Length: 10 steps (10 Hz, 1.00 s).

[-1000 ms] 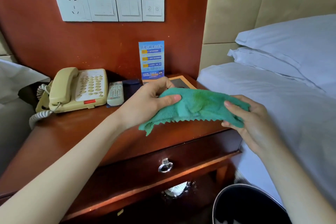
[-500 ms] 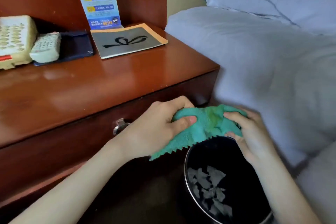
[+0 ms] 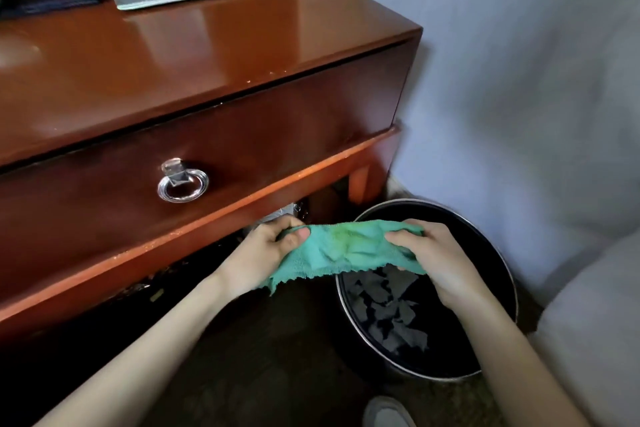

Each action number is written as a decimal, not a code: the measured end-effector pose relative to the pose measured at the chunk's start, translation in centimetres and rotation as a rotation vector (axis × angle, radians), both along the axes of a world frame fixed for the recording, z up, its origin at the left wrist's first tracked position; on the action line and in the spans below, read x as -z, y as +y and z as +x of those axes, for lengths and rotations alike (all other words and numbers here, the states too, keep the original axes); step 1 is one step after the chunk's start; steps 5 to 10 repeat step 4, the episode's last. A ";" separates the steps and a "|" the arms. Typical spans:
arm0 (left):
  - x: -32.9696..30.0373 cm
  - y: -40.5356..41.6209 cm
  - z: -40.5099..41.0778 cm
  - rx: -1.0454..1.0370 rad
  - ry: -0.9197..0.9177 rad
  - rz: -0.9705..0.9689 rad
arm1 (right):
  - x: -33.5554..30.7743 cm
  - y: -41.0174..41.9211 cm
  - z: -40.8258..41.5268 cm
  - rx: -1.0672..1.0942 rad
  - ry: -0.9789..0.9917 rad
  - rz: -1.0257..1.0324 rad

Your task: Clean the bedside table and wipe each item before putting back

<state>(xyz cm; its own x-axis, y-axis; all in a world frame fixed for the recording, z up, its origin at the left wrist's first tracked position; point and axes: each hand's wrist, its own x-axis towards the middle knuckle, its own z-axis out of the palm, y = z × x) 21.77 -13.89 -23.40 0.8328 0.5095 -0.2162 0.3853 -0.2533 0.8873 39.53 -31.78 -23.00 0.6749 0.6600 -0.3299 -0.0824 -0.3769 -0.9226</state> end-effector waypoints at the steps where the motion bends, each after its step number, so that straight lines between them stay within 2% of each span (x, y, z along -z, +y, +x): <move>1: 1.1 0.0 0.5 -0.005 0.008 -0.048 | 0.7 -0.1 0.1 -0.053 -0.033 -0.085; 3: 2.8 -0.4 0.9 -0.007 0.049 0.107 | 2.2 -0.3 0.4 -0.192 -0.192 -0.218; 4: 2.8 -0.6 0.7 -0.013 -0.007 0.227 | 2.5 -0.1 0.3 -0.102 -0.222 -0.125; 10: 2.8 -0.6 0.7 -0.013 -0.007 0.227 | 2.5 -0.1 0.3 -0.102 -0.222 -0.125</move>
